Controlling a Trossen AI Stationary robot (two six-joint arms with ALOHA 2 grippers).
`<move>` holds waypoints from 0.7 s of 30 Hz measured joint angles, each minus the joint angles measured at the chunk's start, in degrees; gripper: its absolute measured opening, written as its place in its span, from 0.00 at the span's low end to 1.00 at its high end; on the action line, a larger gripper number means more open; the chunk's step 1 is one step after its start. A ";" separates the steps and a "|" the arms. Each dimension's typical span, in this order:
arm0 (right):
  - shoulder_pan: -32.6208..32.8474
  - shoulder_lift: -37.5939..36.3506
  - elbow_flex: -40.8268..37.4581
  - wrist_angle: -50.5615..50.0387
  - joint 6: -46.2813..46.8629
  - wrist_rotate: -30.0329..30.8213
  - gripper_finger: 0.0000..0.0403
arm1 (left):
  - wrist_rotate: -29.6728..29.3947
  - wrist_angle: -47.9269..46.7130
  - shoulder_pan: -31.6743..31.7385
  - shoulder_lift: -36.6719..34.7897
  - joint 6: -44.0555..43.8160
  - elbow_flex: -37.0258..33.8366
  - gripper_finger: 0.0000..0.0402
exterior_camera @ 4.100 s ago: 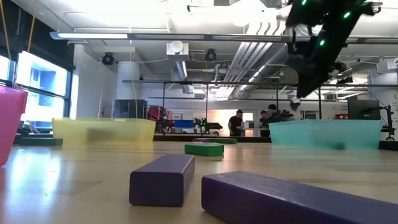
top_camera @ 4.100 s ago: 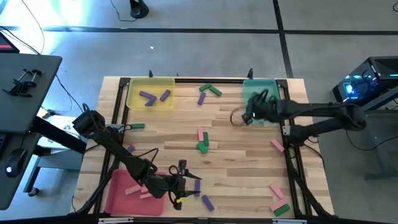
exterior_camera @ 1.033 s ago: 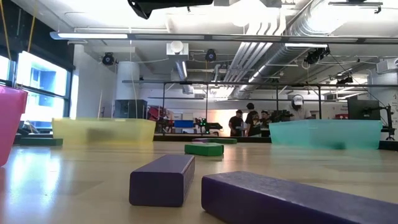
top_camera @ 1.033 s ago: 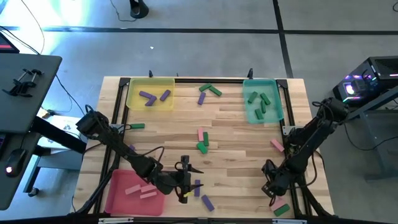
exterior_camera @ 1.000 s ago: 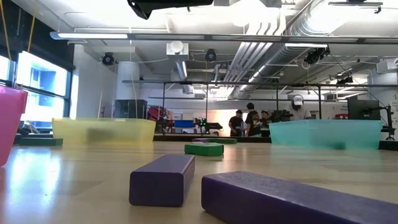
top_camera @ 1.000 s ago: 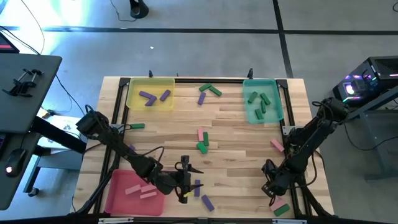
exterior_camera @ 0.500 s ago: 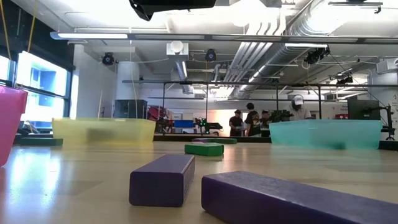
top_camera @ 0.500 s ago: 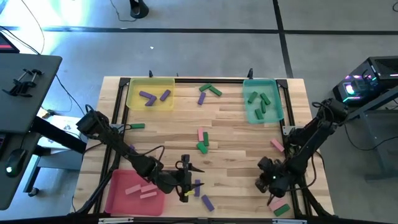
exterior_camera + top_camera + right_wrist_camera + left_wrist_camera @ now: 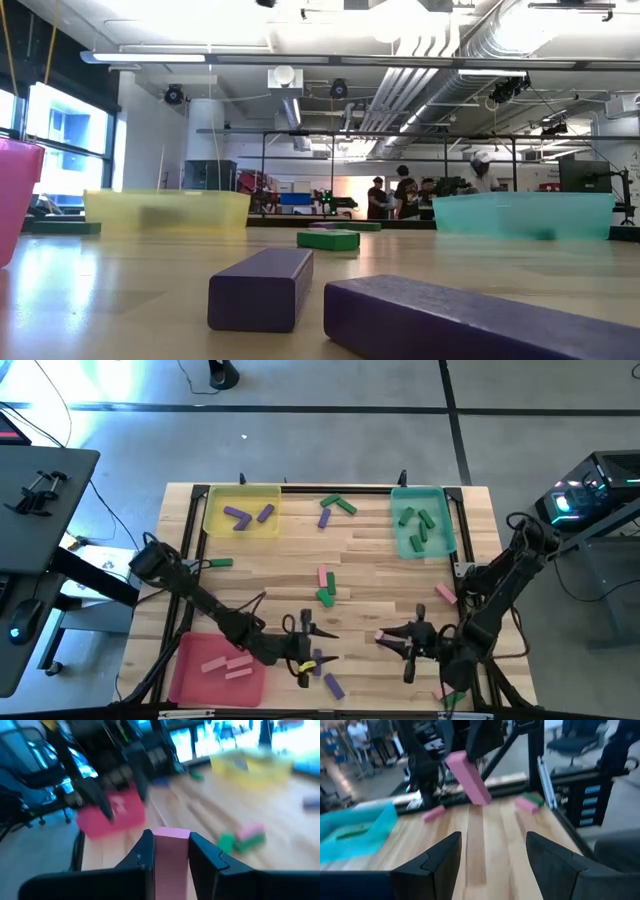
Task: Sort blocks
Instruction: Put the pink wooden block into the pink bin
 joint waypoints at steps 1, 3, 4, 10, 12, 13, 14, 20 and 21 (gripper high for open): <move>-0.47 0.00 0.00 4.54 -5.69 0.05 0.13 | 0.68 3.00 0.30 0.94 0.97 0.00 0.53; -1.57 -0.01 0.02 12.74 -15.17 -1.48 0.13 | 3.04 9.15 1.01 3.00 2.35 0.11 0.53; -2.17 -0.02 0.04 15.95 -19.05 -2.78 0.13 | 4.33 11.82 1.34 4.04 3.17 0.27 0.53; -5.78 1.67 0.09 27.59 -32.30 -12.25 0.13 | 11.87 21.76 4.04 8.11 4.04 0.81 0.53; -6.74 3.40 0.09 30.81 -34.90 -15.28 0.13 | 14.31 23.17 5.24 8.61 1.97 0.83 0.54; -7.14 4.27 0.09 32.33 -35.99 -16.37 0.13 | 15.68 23.09 5.75 8.70 0.78 0.83 0.55; -7.47 5.13 0.09 33.71 -36.98 -17.06 0.13 | 17.44 23.02 6.25 8.73 -0.51 0.83 0.55; -8.56 8.21 0.09 36.49 -37.88 -16.80 0.13 | 22.63 23.01 7.48 8.73 -5.14 0.83 0.59; -8.56 8.35 0.09 36.58 -37.82 -16.88 0.13 | 22.46 23.02 7.47 8.73 -5.31 0.83 0.59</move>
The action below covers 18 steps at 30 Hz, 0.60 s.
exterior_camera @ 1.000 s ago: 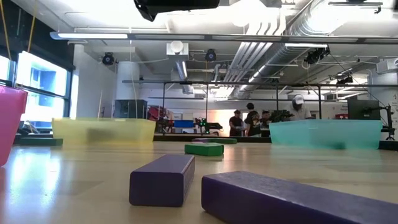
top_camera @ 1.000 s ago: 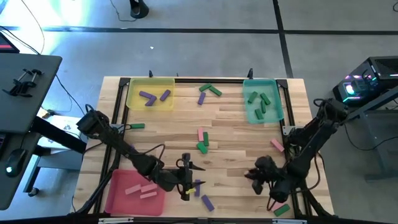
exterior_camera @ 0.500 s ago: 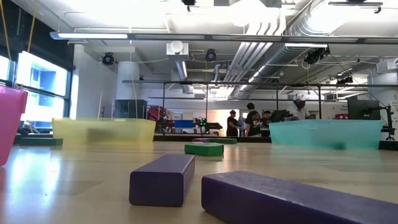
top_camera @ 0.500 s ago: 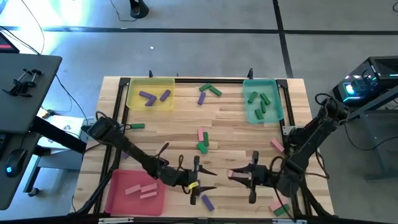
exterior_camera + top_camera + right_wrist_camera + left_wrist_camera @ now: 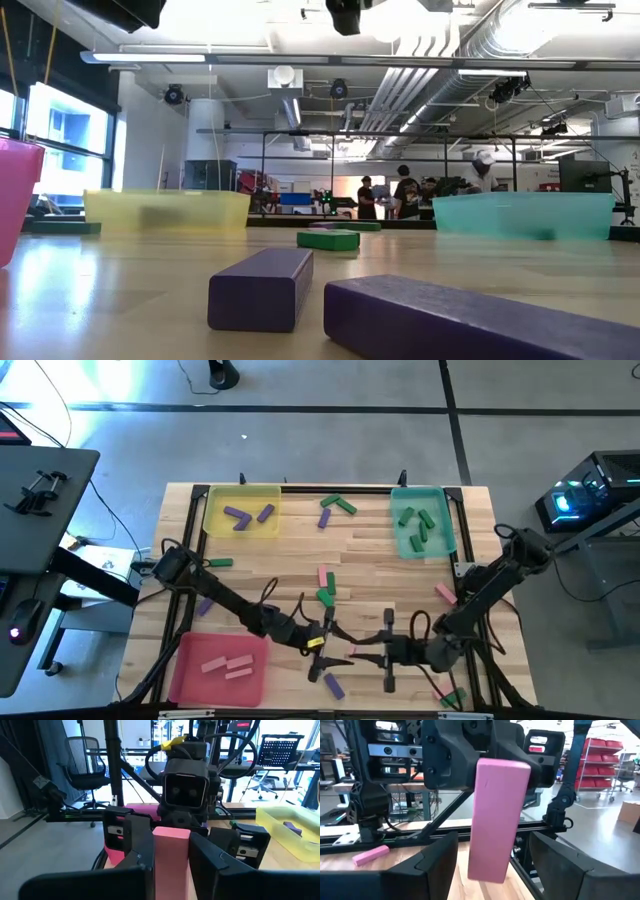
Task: Sort blocks
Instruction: Put the pink wooden block into the pink bin
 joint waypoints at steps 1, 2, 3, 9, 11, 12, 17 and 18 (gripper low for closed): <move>0.00 0.12 0.00 0.06 0.24 -0.24 0.13 | -0.01 0.01 0.00 0.00 0.02 0.00 0.59; -0.02 0.19 0.00 0.07 0.68 -0.26 0.13 | 0.00 -0.01 0.00 0.00 0.27 0.00 0.59; -0.02 0.21 0.00 0.07 0.89 -0.30 0.13 | 0.15 -0.05 0.00 0.00 0.67 0.00 0.58; 0.00 0.21 0.00 0.09 1.48 -0.31 0.13 | 2.63 -0.08 0.02 0.00 1.22 0.00 0.45; -0.02 0.21 0.00 0.15 2.10 -0.53 0.15 | 2.96 -0.09 -0.09 0.00 1.28 0.00 0.37; -0.02 0.21 0.00 0.12 2.15 -0.64 0.18 | 2.89 -0.11 -0.09 0.00 1.39 0.00 0.32; -0.04 0.21 0.02 -0.37 2.37 -1.33 0.31 | 1.18 -0.24 -0.71 0.00 2.05 0.00 0.17; -0.05 0.21 0.02 -0.37 2.84 -1.27 0.34 | 0.45 -0.27 -0.91 0.00 2.19 0.00 0.17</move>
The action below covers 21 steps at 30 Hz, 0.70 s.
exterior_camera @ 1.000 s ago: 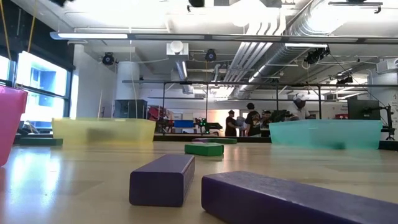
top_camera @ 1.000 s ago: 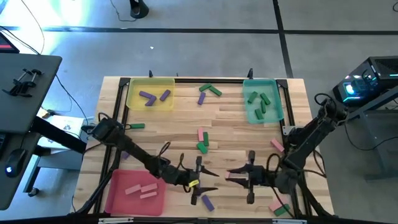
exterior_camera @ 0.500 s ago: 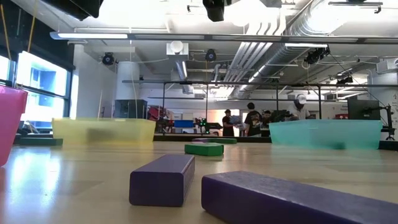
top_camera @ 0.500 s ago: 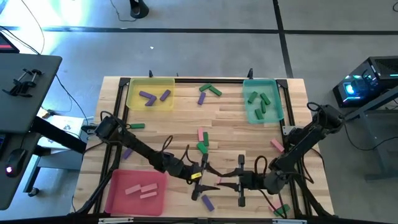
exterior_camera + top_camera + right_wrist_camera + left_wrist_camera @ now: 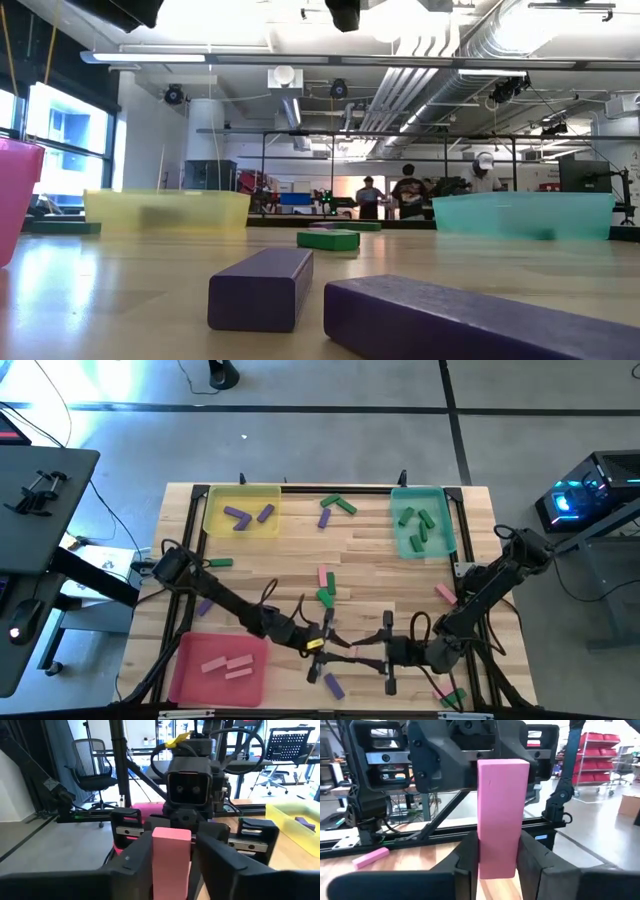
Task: Sort blocks
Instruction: Put the pink wooden block into the pink bin
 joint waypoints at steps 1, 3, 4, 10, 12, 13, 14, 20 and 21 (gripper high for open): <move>-0.02 0.00 0.00 0.00 0.23 0.08 0.36 | -0.92 -0.08 -0.30 -0.01 0.38 0.00 0.17; 0.02 -0.31 0.00 -0.24 0.10 0.35 0.40 | -3.73 -2.35 -0.96 -0.58 1.58 0.00 0.17; 0.09 -0.57 0.00 -0.22 -0.03 0.55 0.41 | -5.72 -4.31 -1.45 -1.29 2.11 0.00 0.17; 1.32 -3.35 0.00 -1.60 -2.62 4.71 0.42 | -23.34 -26.43 -4.91 -9.55 1.50 0.00 0.17; 1.38 -4.03 0.00 -2.09 -4.24 4.96 0.42 | -28.98 -35.16 -6.48 -13.10 -1.77 0.01 0.17; 1.36 -4.30 0.00 -2.35 -4.70 4.96 0.42 | -31.25 -39.44 -7.44 -14.79 -3.95 0.02 0.17; 1.33 -4.42 0.00 -2.78 -5.35 5.04 0.42 | -33.37 -43.86 -8.53 -16.34 -6.31 0.02 0.17; 0.00 -4.42 0.00 -7.90 -5.71 5.00 0.43 | -34.72 -70.33 -16.18 -24.43 -28.88 0.02 0.17; -0.30 -4.42 0.00 -8.95 -5.71 4.96 0.43 | -33.23 -74.11 -17.43 -25.32 -33.95 0.06 0.17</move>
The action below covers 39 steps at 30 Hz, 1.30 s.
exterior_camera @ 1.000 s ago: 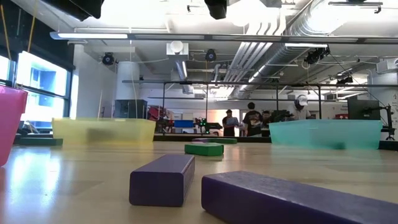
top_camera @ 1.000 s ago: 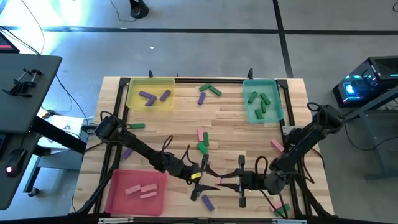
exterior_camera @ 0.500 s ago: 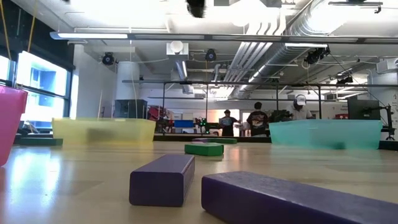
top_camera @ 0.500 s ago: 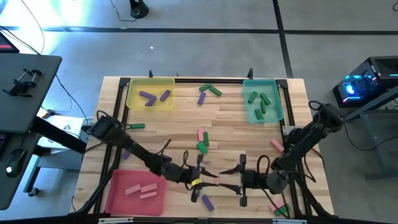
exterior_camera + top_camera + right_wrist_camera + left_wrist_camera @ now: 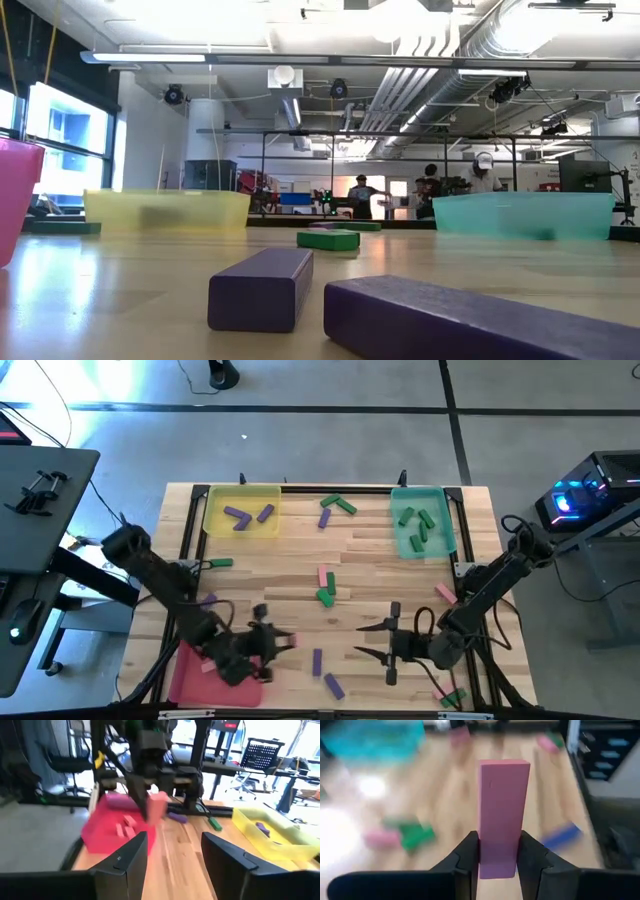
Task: Sort blocks
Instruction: Put the pink wooden block into the pink bin, then put the green wooden block into the green bin
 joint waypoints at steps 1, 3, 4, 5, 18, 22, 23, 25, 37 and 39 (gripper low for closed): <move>-0.35 0.00 0.00 -0.86 0.00 -0.05 0.43 | 1.82 -4.13 -1.40 -0.68 -5.51 0.03 0.17; -1.10 0.00 0.00 -2.05 0.01 -0.03 0.43 | 6.71 -11.17 -3.95 -1.29 -15.79 0.03 0.17; -1.52 0.00 0.00 -2.67 0.01 -0.03 0.43 | 9.78 -14.56 -5.19 -1.29 -21.03 0.03 0.17; -1.93 0.00 0.00 -3.21 0.00 -0.05 0.43 | 13.05 -17.56 -6.36 -1.09 -25.94 0.03 0.17; -4.90 0.00 0.00 -4.38 3.07 -1.22 0.43 | 39.20 -26.91 -14.66 11.12 -50.69 0.36 0.19; -4.90 0.02 0.00 -4.51 4.14 -1.43 0.43 | 40.88 -27.83 -14.60 13.40 -50.63 0.62 0.20; -4.88 0.02 0.00 -4.76 4.59 -1.45 0.43 | 40.78 -28.16 -14.57 13.40 -50.67 0.61 0.20; -4.90 0.02 0.00 -5.27 5.39 -1.64 0.43 | 40.36 -28.55 -14.55 13.16 -51.52 0.52 0.21; -4.90 0.02 0.00 -7.39 6.97 -1.73 0.43 | 37.36 -32.97 -14.46 10.18 -55.36 -0.12 0.47; -4.90 0.02 0.00 -8.35 7.86 -1.83 0.43 | 37.73 -33.30 -14.46 10.04 -54.60 -0.27 0.51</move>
